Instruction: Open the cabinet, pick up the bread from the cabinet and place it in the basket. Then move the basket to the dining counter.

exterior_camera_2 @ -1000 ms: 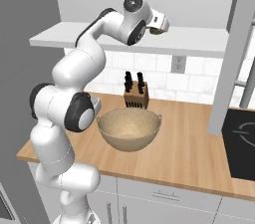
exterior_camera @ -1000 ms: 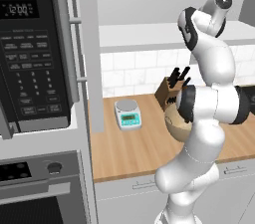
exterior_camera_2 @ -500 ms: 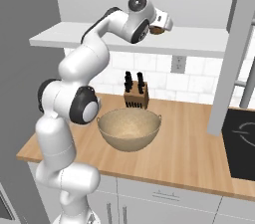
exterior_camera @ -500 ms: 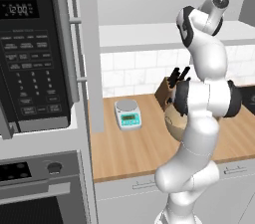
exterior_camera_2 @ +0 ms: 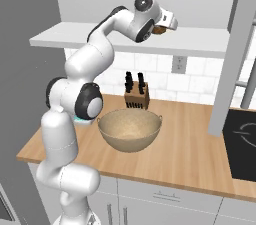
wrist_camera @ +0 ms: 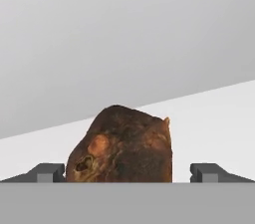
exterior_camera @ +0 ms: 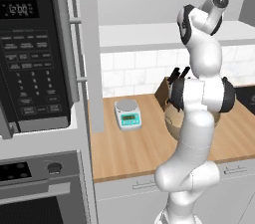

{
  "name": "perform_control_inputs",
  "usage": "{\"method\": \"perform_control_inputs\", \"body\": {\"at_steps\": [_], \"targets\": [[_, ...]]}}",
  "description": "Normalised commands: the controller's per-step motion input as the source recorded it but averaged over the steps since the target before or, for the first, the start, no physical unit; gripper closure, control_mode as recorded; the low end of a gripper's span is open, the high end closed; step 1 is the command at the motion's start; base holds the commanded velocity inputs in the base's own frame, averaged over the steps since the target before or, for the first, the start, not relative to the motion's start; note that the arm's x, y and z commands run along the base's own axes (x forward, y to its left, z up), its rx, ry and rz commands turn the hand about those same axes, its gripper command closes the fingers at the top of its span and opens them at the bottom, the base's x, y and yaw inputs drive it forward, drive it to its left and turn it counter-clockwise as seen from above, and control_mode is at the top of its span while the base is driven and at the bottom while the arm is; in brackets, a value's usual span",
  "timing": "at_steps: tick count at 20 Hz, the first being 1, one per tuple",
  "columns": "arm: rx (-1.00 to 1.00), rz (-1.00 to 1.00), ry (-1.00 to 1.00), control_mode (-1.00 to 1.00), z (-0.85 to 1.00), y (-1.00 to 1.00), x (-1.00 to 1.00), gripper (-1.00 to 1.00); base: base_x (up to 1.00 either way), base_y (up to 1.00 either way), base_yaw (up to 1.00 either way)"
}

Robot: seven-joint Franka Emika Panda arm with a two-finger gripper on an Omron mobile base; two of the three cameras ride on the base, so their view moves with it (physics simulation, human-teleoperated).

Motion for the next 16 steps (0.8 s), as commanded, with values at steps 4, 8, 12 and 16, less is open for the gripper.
{"method": "perform_control_inputs", "body": {"at_steps": [4, 8, 12, 16], "targets": [[0.00, 0.00, 0.00, -1.00, -0.13, -0.06, 0.11, -1.00, 0.00, 0.00, 0.00], [0.00, 0.00, 0.00, -1.00, -0.19, 0.00, 0.10, -1.00, 0.00, 0.00, 0.00], [0.00, 0.00, 0.00, -1.00, -0.25, 0.00, 0.17, 1.00, 0.00, 0.00, 0.00], [0.00, 0.00, 0.00, -1.00, -0.32, 0.00, 0.31, 1.00, 0.00, 0.00, 0.00]]}}
